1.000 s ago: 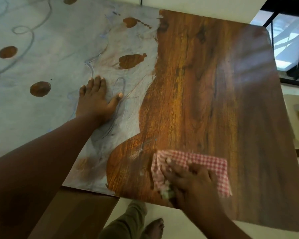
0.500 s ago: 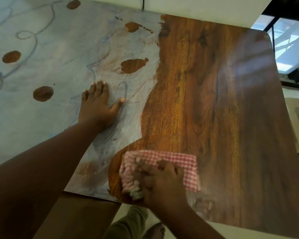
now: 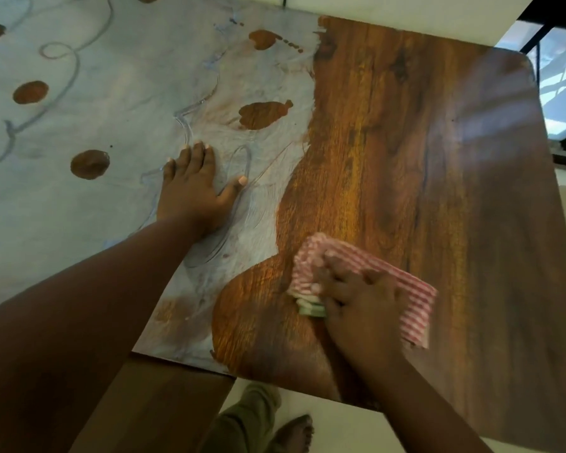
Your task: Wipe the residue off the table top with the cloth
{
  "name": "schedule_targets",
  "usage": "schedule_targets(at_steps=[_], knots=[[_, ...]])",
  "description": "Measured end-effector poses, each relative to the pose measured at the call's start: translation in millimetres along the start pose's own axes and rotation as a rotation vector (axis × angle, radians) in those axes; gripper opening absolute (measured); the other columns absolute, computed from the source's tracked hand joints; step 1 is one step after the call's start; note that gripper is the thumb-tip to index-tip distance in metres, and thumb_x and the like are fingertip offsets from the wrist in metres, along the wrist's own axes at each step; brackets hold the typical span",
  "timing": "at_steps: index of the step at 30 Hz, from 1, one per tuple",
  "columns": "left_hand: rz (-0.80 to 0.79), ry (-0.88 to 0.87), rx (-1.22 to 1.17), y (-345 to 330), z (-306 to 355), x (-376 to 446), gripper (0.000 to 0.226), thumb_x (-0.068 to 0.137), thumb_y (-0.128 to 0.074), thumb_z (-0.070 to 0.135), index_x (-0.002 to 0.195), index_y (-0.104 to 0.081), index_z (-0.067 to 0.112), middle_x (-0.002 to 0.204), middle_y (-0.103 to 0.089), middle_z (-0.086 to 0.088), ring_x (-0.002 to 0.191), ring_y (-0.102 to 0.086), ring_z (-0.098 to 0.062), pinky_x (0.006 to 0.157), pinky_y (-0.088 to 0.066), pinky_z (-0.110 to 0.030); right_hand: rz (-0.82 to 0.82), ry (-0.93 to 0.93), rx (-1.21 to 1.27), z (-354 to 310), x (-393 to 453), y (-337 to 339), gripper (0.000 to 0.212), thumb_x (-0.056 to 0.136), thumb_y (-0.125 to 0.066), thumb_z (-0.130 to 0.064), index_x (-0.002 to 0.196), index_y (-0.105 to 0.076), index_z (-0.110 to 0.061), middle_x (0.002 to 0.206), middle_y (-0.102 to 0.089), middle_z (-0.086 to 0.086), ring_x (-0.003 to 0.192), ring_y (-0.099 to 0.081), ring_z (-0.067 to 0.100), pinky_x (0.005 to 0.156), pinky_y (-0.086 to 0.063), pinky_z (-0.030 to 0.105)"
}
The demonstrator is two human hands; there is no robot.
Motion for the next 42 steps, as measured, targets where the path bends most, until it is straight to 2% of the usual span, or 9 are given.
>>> schedule_targets(at_steps=[5,10,13,18,25,30,33,39,42], knots=[[-0.010,0.008,-0.009,0.6,-0.2,0.2,0.087,0.090,-0.018,0.071,0.153,-0.004,0.012,0.161,0.000,-0.008,0.147,0.003,-0.022,0.119,0.003,-0.043,-0.096,0.365,-0.023,-79.4,-47.5,-19.3,0.035,0.077,-0.041,-0.048,0.105,-0.063,-0.053,0.119,-0.058,-0.032,0.105,-0.043,0.018,0.078,-0.044,0.037],[-0.006,0.015,-0.008,0.2,0.0,0.1,0.087,0.090,-0.019,0.071,0.153,-0.006,0.011,0.161,-0.002,-0.008,0.147,0.002,-0.023,0.119,0.004,-0.043,-0.036,0.311,-0.032,-62.1,-30.8,-12.7,0.031,0.082,-0.040,-0.052,0.100,-0.066,-0.053,0.116,-0.058,-0.034,0.097,-0.049,0.014,0.074,-0.028,0.031],[-0.011,0.007,-0.011,-0.5,-0.6,1.5,0.089,0.089,-0.017,0.073,0.153,-0.006,0.011,0.161,-0.003,-0.009,0.147,0.001,-0.024,0.119,0.003,-0.043,-0.012,0.209,0.009,-86.9,3.3,-15.4,0.031,0.083,-0.041,-0.049,0.095,-0.070,-0.046,0.115,-0.063,-0.025,0.093,-0.039,0.018,0.074,-0.025,0.033],[-0.014,-0.001,-0.005,0.4,-0.4,-0.1,0.091,0.088,-0.015,0.073,0.152,-0.006,0.009,0.161,-0.003,-0.011,0.147,0.000,-0.026,0.118,0.002,-0.045,-0.065,0.448,0.036,-133.2,-15.9,-25.1,0.010,0.070,-0.074,-0.044,0.080,-0.071,-0.044,0.099,-0.067,-0.026,0.090,-0.048,0.017,0.076,-0.043,0.036],[-0.015,-0.008,-0.015,2.4,-0.5,0.1,0.088,0.090,-0.016,0.070,0.152,-0.009,0.007,0.160,-0.007,-0.013,0.146,-0.004,-0.029,0.118,-0.001,-0.048,-0.139,0.416,-0.036,-81.9,-20.2,-1.9,0.032,0.079,-0.041,-0.054,0.089,-0.071,-0.048,0.108,-0.064,-0.030,0.077,-0.055,0.017,0.061,-0.043,0.035],[-0.038,-0.017,-0.035,4.4,0.6,-1.4,0.088,0.091,-0.015,0.069,0.152,-0.005,0.006,0.160,-0.004,-0.014,0.146,0.000,-0.030,0.118,0.002,-0.049,-0.167,0.418,0.045,-143.8,0.7,-24.9,0.031,0.077,-0.042,-0.045,0.080,-0.072,-0.038,0.102,-0.068,-0.023,0.092,-0.052,0.020,0.081,-0.036,0.039],[-0.036,-0.022,-0.066,5.3,0.7,-2.5,0.089,0.090,-0.014,0.069,0.152,-0.003,0.006,0.160,-0.001,-0.013,0.146,0.004,-0.029,0.118,0.005,-0.047,-0.288,0.563,0.016,-162.9,-13.0,-44.9,0.030,0.079,-0.040,-0.052,0.077,-0.069,-0.044,0.094,-0.065,-0.031,0.095,-0.038,0.010,0.083,-0.047,0.032],[-0.035,-0.022,-0.069,4.6,-0.5,-2.1,0.090,0.089,-0.008,0.071,0.152,-0.002,0.006,0.160,-0.001,-0.013,0.147,0.005,-0.028,0.118,0.006,-0.047,-0.392,0.715,-0.029,-90.3,1.4,-1.3,0.030,0.084,-0.042,-0.054,0.104,-0.063,-0.052,0.122,-0.053,-0.037,0.107,-0.053,0.007,0.082,-0.048,0.032],[-0.036,-0.016,-0.057,4.1,-0.9,-2.5,0.094,0.086,-0.004,0.073,0.152,-0.002,0.006,0.160,-0.001,-0.012,0.147,0.006,-0.028,0.117,0.009,-0.046,-0.354,0.589,-0.004,-50.0,42.5,8.7,0.032,0.090,-0.038,-0.055,0.106,-0.065,-0.046,0.121,-0.055,-0.034,0.107,-0.055,0.013,0.085,-0.047,0.042]])
Point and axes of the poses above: each hand's wrist, its own x-axis towards the middle knuckle, its own y-axis out of the back of the hand, z = x × y, the point moved 2 cm from there along x, towards the middle knuckle
